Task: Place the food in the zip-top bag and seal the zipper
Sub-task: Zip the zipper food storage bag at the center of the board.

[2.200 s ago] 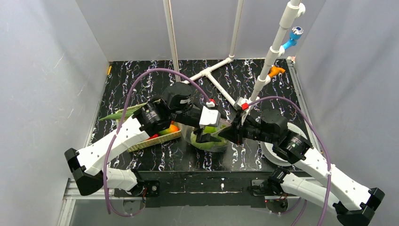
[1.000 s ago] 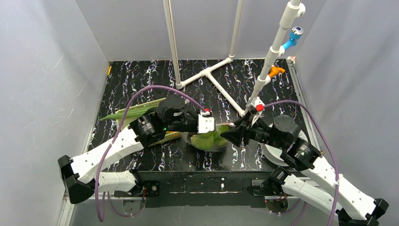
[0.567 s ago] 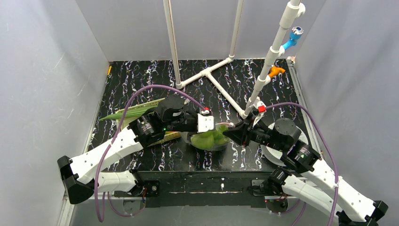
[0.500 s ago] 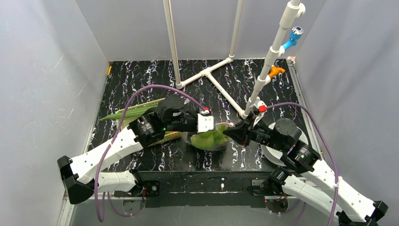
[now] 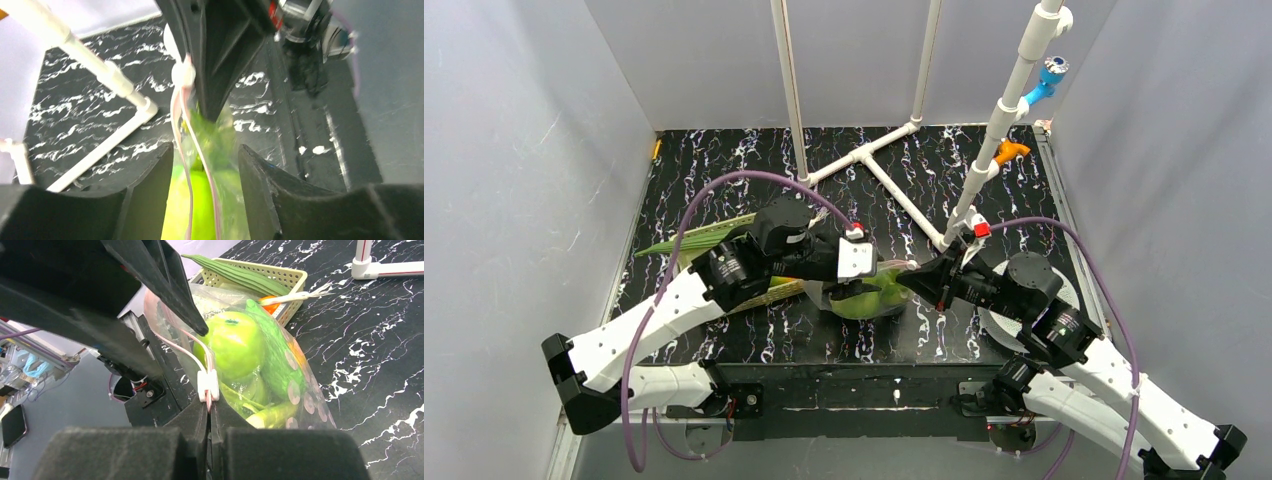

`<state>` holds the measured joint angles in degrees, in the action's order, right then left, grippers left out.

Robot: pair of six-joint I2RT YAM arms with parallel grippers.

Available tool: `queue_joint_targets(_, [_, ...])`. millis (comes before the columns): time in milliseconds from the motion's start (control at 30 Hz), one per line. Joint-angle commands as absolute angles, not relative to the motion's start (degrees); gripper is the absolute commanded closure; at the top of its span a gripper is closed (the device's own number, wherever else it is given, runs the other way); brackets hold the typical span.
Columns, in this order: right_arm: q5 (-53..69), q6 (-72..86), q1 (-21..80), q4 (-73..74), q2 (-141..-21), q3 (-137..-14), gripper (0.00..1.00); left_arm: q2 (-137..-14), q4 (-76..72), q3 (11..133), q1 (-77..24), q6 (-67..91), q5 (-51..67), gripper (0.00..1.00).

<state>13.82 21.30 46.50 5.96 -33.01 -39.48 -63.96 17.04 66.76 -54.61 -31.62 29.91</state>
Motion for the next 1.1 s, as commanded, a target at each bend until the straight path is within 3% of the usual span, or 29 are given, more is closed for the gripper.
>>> queue_joint_targets(0, [15.1,21.1,46.5,2.0,-33.2,-40.4,0.99,-65.5,18.4,74.7,-54.6,-23.5,38.1,0.45])
queue_joint_targets(233, [17.7,19.8,46.4,4.1,-33.7,-41.7,0.99,-75.4,24.3,86.4,-53.6,-13.2,42.9,0.32])
queue_joint_targets(333, [18.2,19.5,46.4,4.8,-33.5,-42.2,0.99,-79.7,27.9,91.0,-52.7,-10.9,46.7,0.20])
queue_joint_targets(433, [18.3,19.5,46.5,4.5,-32.7,-41.7,0.99,-81.0,26.3,91.0,-52.6,-8.7,49.4,0.17])
queue_joint_targets(500, [18.1,19.6,46.4,4.4,-32.4,-41.5,0.99,-81.4,25.4,90.7,-52.5,-7.9,50.1,0.23])
queue_joint_targets(800, [17.8,19.3,46.4,4.4,-32.2,-41.2,0.99,-83.2,25.9,90.4,-52.5,-7.0,51.5,0.65])
queue_joint_targets(1067, [17.9,19.2,46.4,4.6,-32.8,-42.0,0.99,-83.8,27.4,90.4,-52.5,-8.3,49.4,0.68])
